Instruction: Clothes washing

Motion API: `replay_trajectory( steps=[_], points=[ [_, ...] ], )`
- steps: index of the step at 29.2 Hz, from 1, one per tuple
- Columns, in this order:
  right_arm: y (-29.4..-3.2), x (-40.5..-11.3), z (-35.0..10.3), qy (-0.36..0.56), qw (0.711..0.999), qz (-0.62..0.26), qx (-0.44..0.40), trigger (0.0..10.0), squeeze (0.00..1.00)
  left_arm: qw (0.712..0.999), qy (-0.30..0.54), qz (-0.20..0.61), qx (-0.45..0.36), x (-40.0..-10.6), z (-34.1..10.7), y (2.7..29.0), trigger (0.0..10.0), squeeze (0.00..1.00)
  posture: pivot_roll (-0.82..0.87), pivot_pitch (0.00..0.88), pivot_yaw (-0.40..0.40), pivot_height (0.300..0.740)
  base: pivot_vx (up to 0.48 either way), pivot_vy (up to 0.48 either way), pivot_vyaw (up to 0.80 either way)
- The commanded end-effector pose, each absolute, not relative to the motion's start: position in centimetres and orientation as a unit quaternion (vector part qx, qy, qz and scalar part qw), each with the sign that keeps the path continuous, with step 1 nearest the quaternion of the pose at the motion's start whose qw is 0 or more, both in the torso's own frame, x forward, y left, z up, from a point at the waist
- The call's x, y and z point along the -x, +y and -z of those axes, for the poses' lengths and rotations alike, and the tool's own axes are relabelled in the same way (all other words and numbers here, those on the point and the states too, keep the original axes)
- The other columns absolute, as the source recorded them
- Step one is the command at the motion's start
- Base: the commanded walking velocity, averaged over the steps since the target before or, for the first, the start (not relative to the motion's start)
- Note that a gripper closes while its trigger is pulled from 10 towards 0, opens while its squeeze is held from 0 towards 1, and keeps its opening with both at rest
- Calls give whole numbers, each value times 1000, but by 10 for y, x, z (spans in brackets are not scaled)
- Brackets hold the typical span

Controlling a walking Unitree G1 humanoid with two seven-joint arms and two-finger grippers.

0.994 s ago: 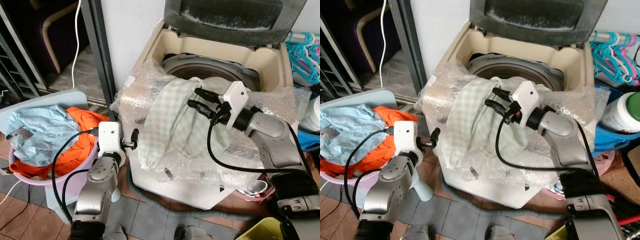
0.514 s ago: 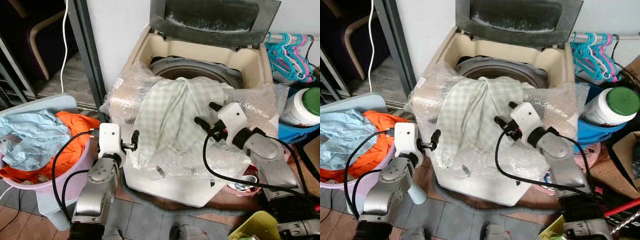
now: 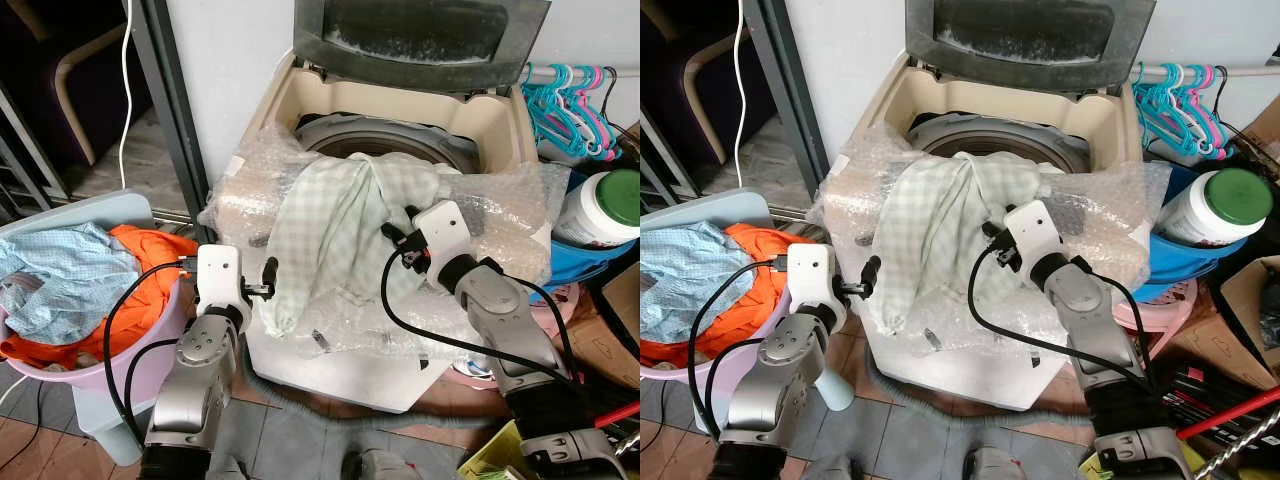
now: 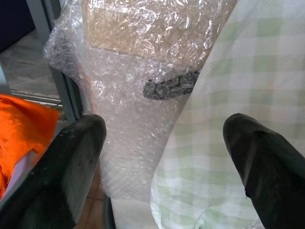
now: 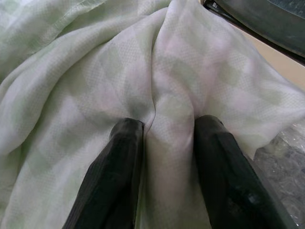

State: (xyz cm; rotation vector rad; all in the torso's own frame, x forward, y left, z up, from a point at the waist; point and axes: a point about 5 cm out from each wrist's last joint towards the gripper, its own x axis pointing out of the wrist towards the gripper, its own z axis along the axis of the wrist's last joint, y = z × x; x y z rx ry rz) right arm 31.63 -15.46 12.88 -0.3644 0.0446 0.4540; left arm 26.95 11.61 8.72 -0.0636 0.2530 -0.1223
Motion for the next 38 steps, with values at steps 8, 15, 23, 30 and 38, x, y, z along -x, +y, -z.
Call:
replay_trajectory(
  steps=[8,15,23,30,38],
  points=[
    [-152,-325,-126,38,960,-220,171,0,0,990,125,55,28,-270,-88,118,10000,0,-43,12,-43,740,0,0,0],
    [-142,-340,-138,19,953,-245,176,0,0,990,125,57,27,-274,-89,118,10000,0,-50,16,-33,740,0,0,0],
    [-126,-373,-176,-18,946,-276,168,0,0,991,122,57,27,-278,-91,116,10000,0,-42,15,-39,740,0,0,0],
    [-152,-408,-298,-220,955,-104,171,0,0,991,119,50,23,-279,-91,119,10000,0,-38,11,-41,740,0,0,0],
    [-161,-414,-248,-88,958,-143,233,10000,1000,991,119,46,28,-278,-90,117,10000,0,-33,11,-52,740,0,0,0]
  ],
)
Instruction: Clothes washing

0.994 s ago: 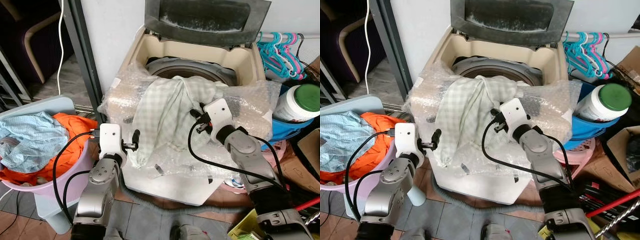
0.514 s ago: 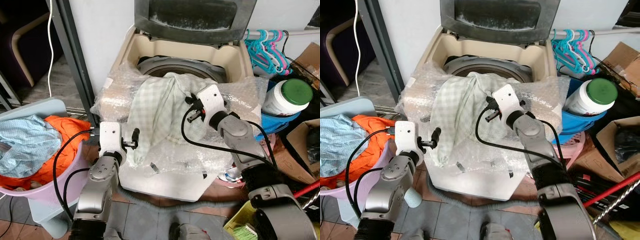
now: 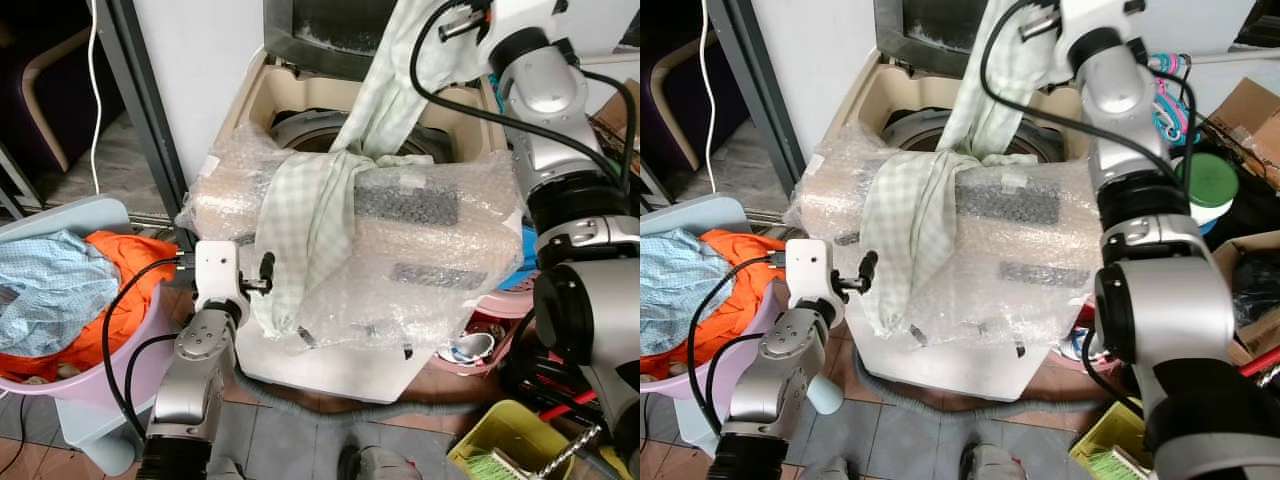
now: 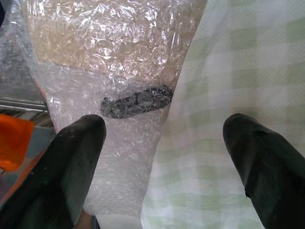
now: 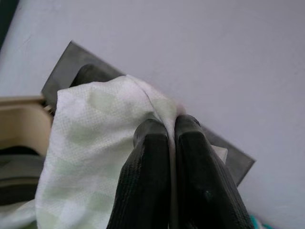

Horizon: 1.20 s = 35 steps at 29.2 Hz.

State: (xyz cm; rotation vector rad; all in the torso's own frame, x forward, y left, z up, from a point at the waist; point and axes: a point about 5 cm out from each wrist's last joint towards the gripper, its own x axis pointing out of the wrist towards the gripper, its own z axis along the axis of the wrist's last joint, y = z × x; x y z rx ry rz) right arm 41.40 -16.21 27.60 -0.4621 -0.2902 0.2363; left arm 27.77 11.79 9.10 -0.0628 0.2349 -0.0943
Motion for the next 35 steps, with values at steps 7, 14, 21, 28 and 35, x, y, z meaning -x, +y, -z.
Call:
replay_trajectory(
  steps=[7,14,21,28,35],
  points=[
    [-164,-406,-230,-91,956,-174,219,10000,1000,991,122,50,27,-278,-90,118,10000,0,-44,14,-39,740,0,0,0],
    [-155,-388,-245,-149,935,-293,131,10000,1000,991,120,56,25,-281,-91,114,10000,0,-52,9,-35,740,0,0,0],
    [-140,-351,-219,-89,882,-454,86,10000,1000,991,121,56,27,-280,-89,115,10000,0,-55,8,-35,740,0,0,0],
    [-124,-334,-174,-32,863,-484,142,10000,1000,991,121,58,26,-280,-90,115,10000,0,-52,7,-31,740,0,0,0],
    [-109,-345,-156,-26,906,-363,218,9922,0,991,121,57,25,-279,-90,115,10000,0,-44,8,-36,740,0,0,0]
  ],
)
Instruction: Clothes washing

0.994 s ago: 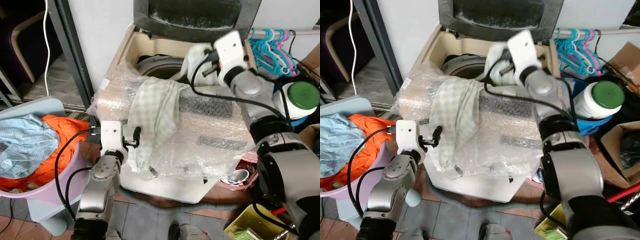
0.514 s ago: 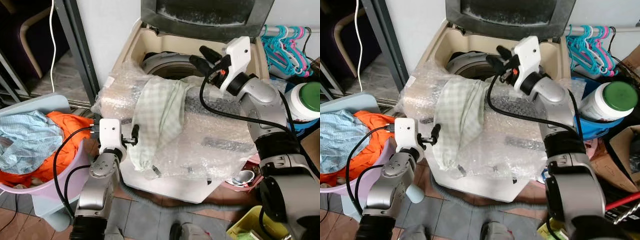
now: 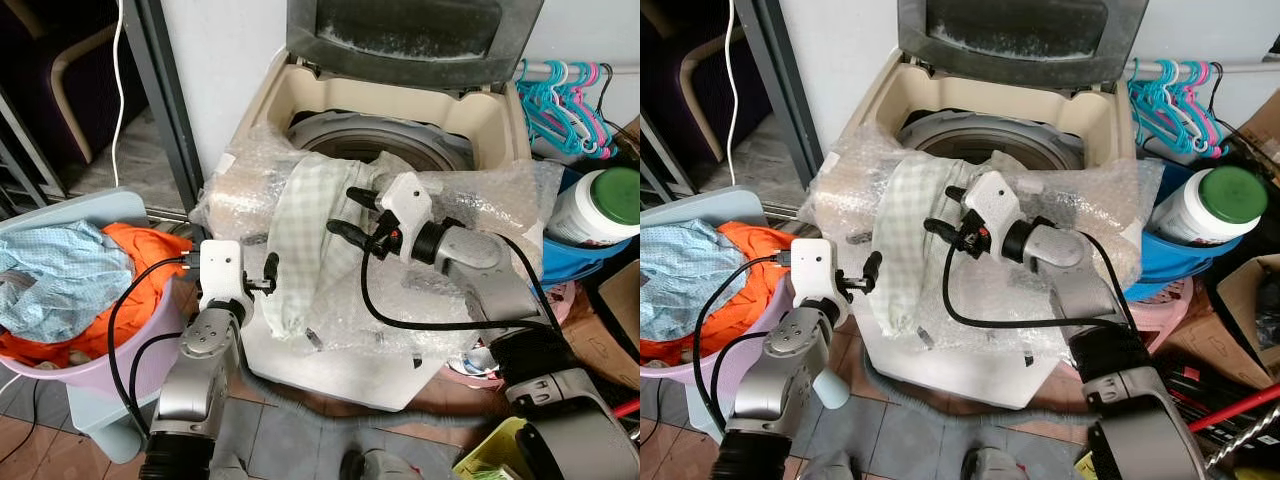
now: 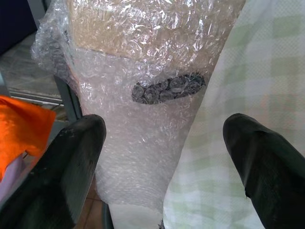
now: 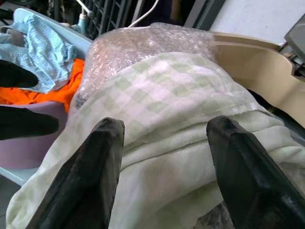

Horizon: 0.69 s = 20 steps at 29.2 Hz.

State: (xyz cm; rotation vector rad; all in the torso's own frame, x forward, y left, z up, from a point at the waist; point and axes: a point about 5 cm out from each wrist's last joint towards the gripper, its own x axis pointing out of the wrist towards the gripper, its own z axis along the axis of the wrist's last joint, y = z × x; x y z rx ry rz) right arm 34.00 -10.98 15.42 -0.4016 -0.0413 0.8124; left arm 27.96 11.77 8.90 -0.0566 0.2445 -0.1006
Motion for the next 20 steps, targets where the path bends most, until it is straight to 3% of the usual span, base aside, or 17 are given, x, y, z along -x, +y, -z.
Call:
replay_trajectory(
  steps=[1,2,3,20],
  points=[
    [-108,-346,-154,-27,908,-352,226,4902,0,991,121,56,25,-279,-90,115,10000,0,-42,9,-37,740,0,0,0],
    [-108,-347,-153,-25,910,-344,232,627,0,991,121,56,25,-279,-90,115,10000,0,-41,9,-37,740,0,0,0],
    [-107,-347,-150,-21,912,-334,236,0,0,991,121,56,26,-279,-90,115,10000,0,-40,8,-38,740,0,0,0],
    [-110,-350,-137,4,921,-305,242,0,0,990,124,59,27,-280,-88,113,10000,0,-42,0,-43,740,0,0,0]
  ],
)
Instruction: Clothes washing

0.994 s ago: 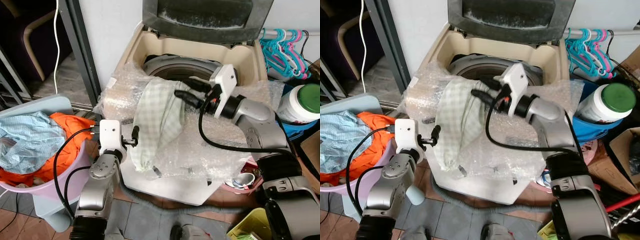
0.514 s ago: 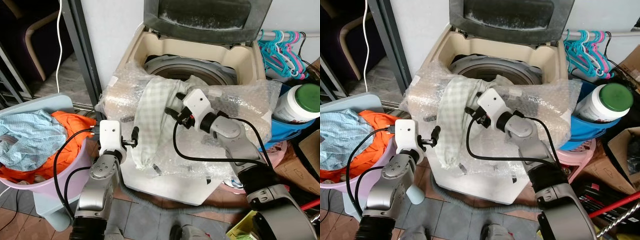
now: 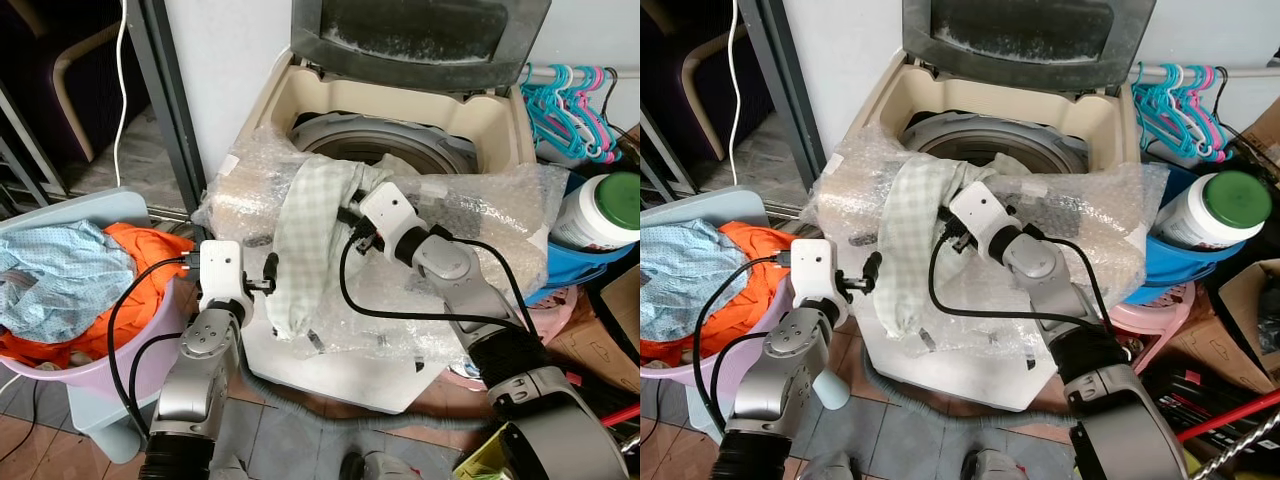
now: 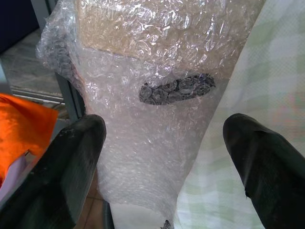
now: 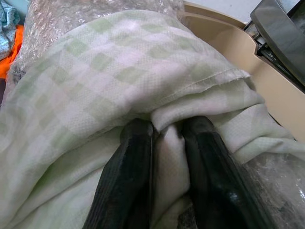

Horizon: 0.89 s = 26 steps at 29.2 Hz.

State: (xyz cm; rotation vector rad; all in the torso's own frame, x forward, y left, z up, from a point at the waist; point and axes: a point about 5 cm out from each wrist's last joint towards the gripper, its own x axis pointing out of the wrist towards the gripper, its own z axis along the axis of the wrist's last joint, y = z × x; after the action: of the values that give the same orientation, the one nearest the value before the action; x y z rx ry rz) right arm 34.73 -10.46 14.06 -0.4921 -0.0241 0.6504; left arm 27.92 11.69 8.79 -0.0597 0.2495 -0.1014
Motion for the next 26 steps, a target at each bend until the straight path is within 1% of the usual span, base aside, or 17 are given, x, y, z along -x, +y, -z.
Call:
replay_trajectory(
  steps=[1,9,11,13,14,16,20,22,25,26],
  points=[
    [-108,-349,-137,4,921,-308,240,0,0,990,124,59,26,-280,-88,113,10000,0,-42,0,-43,740,0,0,0],
    [-108,-352,-142,-4,922,-310,233,0,0,990,124,58,25,-280,-89,114,10000,0,-40,0,-41,740,0,0,0],
    [-111,-355,-150,-20,919,-325,224,0,0,990,124,58,22,-280,-89,114,10000,0,-37,0,-40,740,0,0,0],
    [-115,-360,-168,-38,919,-343,191,0,0,990,123,59,20,-281,-89,114,10000,0,-36,0,-38,740,0,0,0],
    [-116,-362,-170,-39,920,-343,187,0,0,990,123,59,20,-281,-89,114,10000,0,-36,0,-38,740,0,0,0],
    [-132,-378,-192,-48,928,-312,201,0,0,990,124,60,21,-281,-88,114,10000,0,-40,0,-37,740,0,0,0],
    [-140,-388,-207,-57,937,-287,190,0,0,990,122,60,21,-282,-89,113,10000,0,-34,0,-40,740,0,0,0],
    [-155,-399,-235,-91,949,-233,192,0,0,991,120,58,21,-283,-90,113,10000,0,-30,0,-44,740,0,0,0],
    [-181,-410,-272,-138,975,-98,147,0,0,991,121,55,22,-282,-89,115,10000,0,-29,0,-47,740,0,0,0],
    [-181,-410,-272,-138,975,-98,147,0,0,991,121,55,22,-282,-89,115,10000,0,-29,0,-47,740,0,0,0]
  ],
)
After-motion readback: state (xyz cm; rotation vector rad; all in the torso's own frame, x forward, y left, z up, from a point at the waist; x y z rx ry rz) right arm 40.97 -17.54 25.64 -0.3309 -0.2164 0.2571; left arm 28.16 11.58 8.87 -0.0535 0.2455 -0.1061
